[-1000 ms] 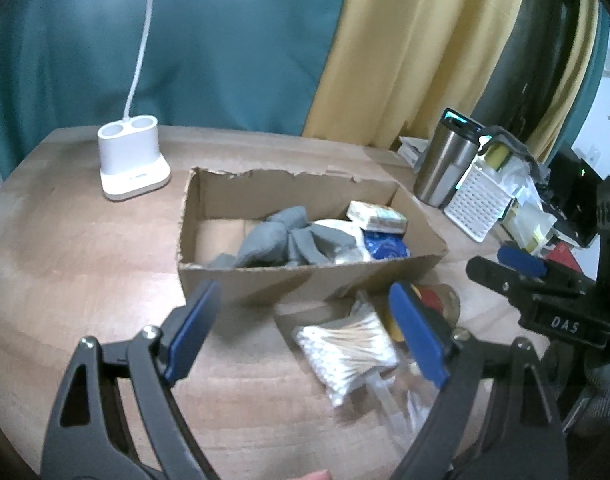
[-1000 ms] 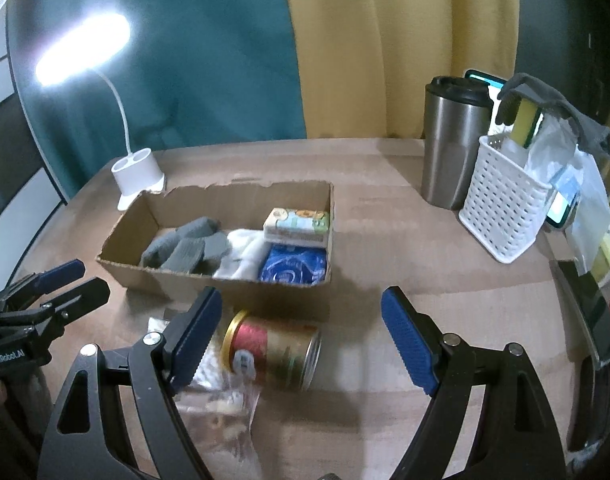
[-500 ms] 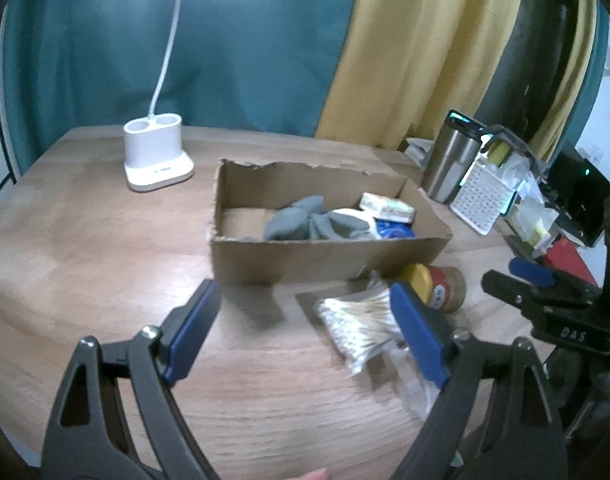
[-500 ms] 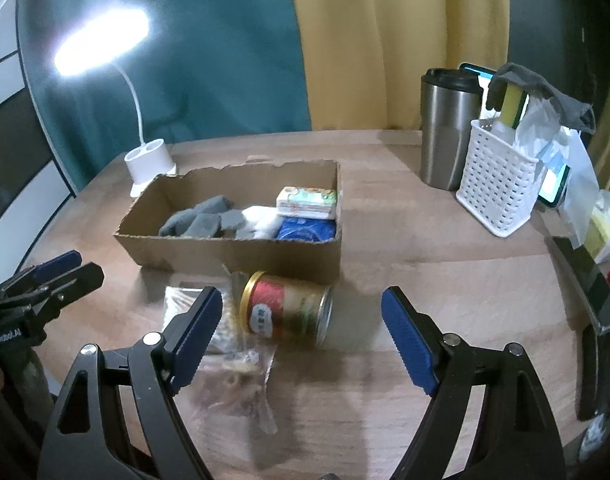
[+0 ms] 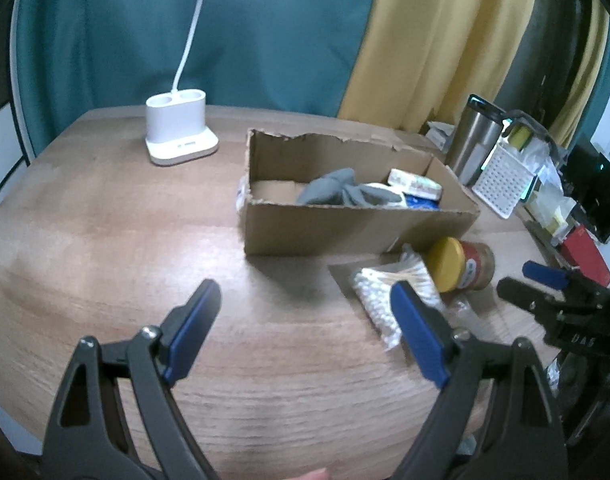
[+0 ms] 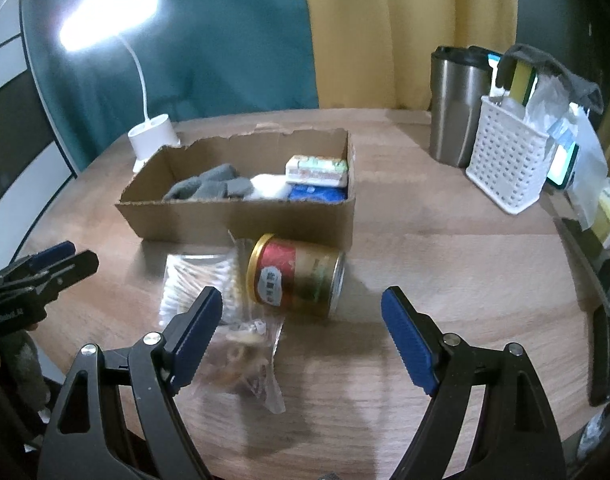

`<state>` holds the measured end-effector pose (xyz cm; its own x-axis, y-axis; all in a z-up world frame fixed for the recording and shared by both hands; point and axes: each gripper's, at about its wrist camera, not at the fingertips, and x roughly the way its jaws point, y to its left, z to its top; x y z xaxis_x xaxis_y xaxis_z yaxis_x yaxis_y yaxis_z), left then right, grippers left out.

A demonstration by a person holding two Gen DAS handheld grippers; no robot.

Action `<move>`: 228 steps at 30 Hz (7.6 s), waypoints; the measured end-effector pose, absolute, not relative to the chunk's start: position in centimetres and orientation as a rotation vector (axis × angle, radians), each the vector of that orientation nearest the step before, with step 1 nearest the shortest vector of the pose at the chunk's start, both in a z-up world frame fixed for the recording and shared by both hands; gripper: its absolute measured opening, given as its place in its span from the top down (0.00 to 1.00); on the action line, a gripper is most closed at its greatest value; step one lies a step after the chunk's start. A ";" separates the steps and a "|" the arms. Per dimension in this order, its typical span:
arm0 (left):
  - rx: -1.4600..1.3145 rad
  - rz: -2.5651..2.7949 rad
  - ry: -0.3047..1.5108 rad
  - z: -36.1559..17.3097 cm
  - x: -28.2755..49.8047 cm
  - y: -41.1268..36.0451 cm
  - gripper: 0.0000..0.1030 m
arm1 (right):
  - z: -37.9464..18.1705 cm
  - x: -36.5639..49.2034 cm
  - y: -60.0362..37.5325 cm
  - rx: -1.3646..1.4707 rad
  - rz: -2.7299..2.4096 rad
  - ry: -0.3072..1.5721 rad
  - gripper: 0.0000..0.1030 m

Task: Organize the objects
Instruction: 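Move both tools toward the cotton swab bag and clear snack bag on the table, then grasp the cotton swab bag with the left gripper while the right grasps the snack bag, then carry the swab bag with the left gripper while the right carries the snack bag over the box, then release the swab bag into the box with the left gripper while the right releases the snack bag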

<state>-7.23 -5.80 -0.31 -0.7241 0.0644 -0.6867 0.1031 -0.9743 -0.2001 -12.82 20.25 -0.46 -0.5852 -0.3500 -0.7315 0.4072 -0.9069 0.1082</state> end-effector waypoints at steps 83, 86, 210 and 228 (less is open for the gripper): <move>1.543 -3.079 -0.055 -5.1 -12.8 4.4 0.06 | -3.6 -14.5 26.2 1.232 -2.441 0.028 0.35; 1.572 -3.093 -0.073 -5.2 -11.7 5.1 0.06 | -3.6 -14.4 26.1 1.232 -2.439 0.033 0.35; 1.107 -2.873 0.262 1.1 -19.7 -8.9 0.31 | 1.2 -25.3 13.1 1.087 -2.324 0.179 0.35; 1.199 -2.825 0.341 -1.8 -20.0 -11.9 0.31 | 0.3 -28.2 9.3 1.172 -2.325 0.092 0.31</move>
